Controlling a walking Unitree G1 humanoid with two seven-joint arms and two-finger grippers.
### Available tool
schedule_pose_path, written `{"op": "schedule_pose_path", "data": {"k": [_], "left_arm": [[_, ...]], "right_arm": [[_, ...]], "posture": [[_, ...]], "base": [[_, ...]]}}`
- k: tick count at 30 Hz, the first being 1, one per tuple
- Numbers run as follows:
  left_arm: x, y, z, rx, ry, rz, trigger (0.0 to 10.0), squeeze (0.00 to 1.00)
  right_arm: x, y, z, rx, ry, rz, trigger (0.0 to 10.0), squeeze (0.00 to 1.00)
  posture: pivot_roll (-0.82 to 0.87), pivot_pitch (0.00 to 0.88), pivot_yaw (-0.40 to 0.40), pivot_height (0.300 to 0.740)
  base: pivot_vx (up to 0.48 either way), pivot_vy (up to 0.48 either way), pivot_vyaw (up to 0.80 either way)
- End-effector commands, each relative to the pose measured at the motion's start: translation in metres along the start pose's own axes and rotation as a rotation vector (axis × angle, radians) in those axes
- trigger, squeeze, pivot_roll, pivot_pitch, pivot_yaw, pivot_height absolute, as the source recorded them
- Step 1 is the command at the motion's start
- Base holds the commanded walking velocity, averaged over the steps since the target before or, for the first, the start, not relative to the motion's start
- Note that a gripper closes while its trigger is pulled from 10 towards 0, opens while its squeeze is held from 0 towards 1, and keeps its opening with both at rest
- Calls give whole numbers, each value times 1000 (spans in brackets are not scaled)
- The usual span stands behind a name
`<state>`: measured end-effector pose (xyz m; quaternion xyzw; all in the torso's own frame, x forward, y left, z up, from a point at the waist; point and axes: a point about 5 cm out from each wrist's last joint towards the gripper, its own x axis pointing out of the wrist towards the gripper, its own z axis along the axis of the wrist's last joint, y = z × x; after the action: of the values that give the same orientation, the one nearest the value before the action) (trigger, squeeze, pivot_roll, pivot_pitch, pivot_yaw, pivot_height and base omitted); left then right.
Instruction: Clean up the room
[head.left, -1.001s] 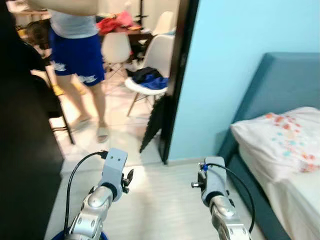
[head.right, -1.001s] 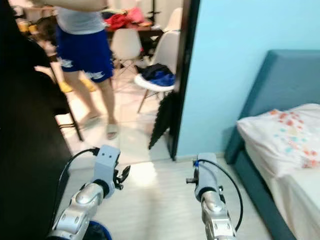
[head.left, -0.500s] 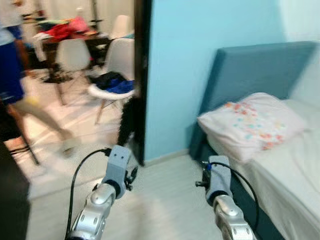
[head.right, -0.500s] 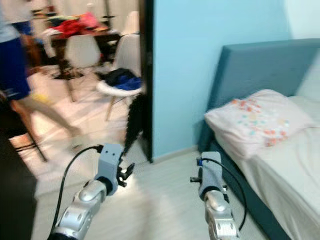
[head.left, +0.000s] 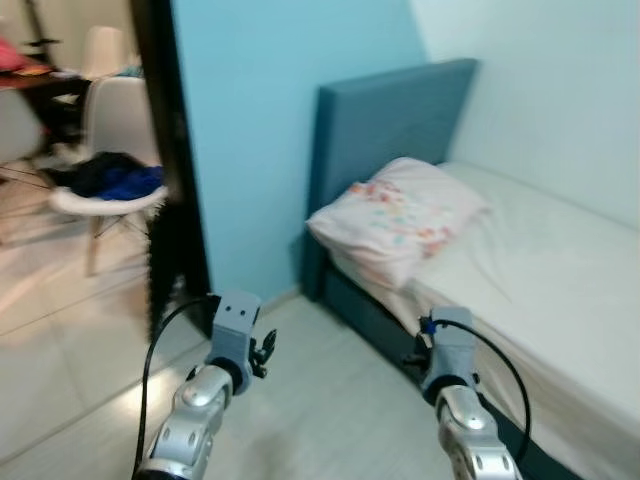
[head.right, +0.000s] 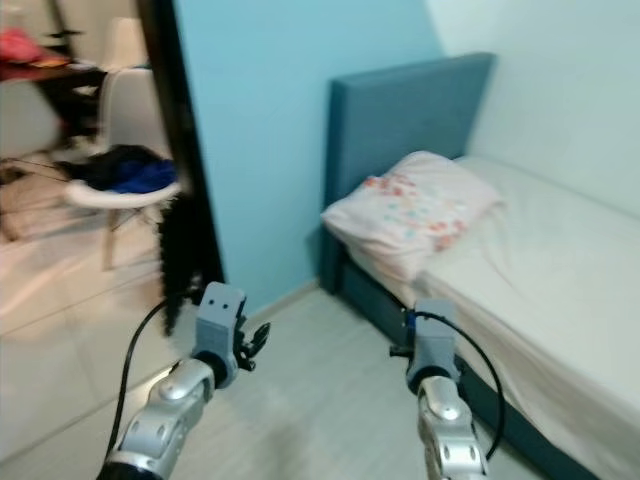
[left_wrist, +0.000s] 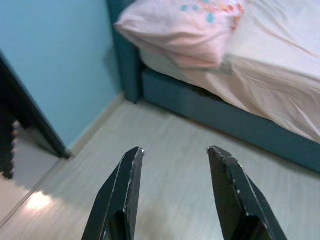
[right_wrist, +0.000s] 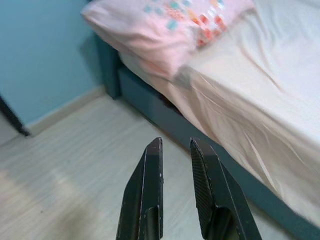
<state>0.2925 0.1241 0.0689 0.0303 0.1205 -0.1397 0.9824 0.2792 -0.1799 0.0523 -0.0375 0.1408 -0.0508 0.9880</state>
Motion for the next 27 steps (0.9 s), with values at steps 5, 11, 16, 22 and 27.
{"op": "schedule_pose_path", "data": {"k": [5,11,16,22,27], "left_arm": [[-2,2,-1,61,-5,27,10000,0],[-1,3,0,34,-8,35,10000,0],[-3,5,3,8,-37,37,10000,0],[-4,1,5,-10,-65,-7,10000,0],[-5,-2,7,-28,-81,-28,10000,0]], "right_arm": [[-3,-4,5,14,-37,-30,10000,0],[-5,-3,4,19,-42,-37,10000,0],[-7,-5,2,19,-46,-52,10000,0],[-6,-8,3,13,-54,-67,10000,0],[-6,-10,5,9,-60,-70,10000,0]], "posture": [[5,0,-28,740],[7,0,-31,740],[7,0,-31,740],[-1,0,-34,740],[-2,0,-34,740]], "base": [[0,0,-800],[0,0,-800],[0,0,-800],[0,0,-800],[0,0,-800]]}}
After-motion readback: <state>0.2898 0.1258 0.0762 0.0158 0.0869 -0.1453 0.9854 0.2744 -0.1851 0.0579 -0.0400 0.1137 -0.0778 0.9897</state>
